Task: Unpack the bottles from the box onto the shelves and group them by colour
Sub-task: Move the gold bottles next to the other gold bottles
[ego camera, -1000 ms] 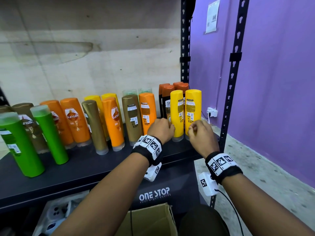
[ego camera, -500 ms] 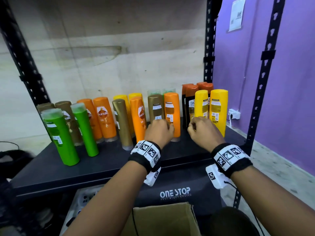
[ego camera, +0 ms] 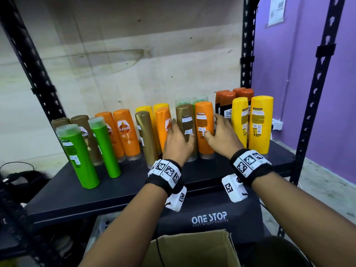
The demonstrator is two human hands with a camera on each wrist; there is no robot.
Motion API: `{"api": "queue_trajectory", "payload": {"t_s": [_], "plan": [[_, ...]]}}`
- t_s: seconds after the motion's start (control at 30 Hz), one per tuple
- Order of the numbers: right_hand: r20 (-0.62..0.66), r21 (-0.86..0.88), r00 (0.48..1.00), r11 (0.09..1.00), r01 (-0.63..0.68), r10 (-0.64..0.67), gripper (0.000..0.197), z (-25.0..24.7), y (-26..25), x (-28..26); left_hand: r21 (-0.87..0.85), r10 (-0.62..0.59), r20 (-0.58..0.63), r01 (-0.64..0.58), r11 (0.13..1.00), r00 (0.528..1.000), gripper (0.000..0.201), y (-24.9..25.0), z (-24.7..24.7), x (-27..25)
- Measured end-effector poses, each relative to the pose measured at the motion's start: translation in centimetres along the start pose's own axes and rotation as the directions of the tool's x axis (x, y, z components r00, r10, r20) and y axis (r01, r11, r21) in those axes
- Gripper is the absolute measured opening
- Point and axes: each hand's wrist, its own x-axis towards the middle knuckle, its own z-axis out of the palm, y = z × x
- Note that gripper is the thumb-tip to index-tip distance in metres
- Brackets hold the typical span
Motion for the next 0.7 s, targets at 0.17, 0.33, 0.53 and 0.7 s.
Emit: {"api": "queue_trajectory", "payload": {"t_s": [0.17, 0.33, 0.53, 0.7], "plan": [[0.071, 0.058, 0.995, 0.996, -0.068, 0.064, 0.064, 1.1, 0.4, 1.2, -0.050, -0.047, 0.066, 0.050, 0.997, 0.997, 0.084, -0.6, 1.3, 1.2], [0.061, 0.053, 0.995, 0.995, -0.085, 0.082, 0.061, 2.3, 1.2, 1.7, -0.071, -0.060, 0.069, 0.065, 0.995, 0.996, 0.086, -1.5, 2.6, 1.4], [0.038, 0.091, 0.999, 0.995, -0.034, 0.030, 0.062, 2.7, 1.8, 1.6, -0.081, -0.089, 0.010, 0.089, 0.993, 0.996, 0.065, -1.7, 2.8, 1.0], [0.016, 0.116, 0.999, 0.993, 0.029, -0.031, 0.061, 2.3, 1.8, 0.4, -0.083, -0.061, -0.026, 0.059, 0.995, 0.998, 0.062, -2.4, 1.9, -0.4]]}}
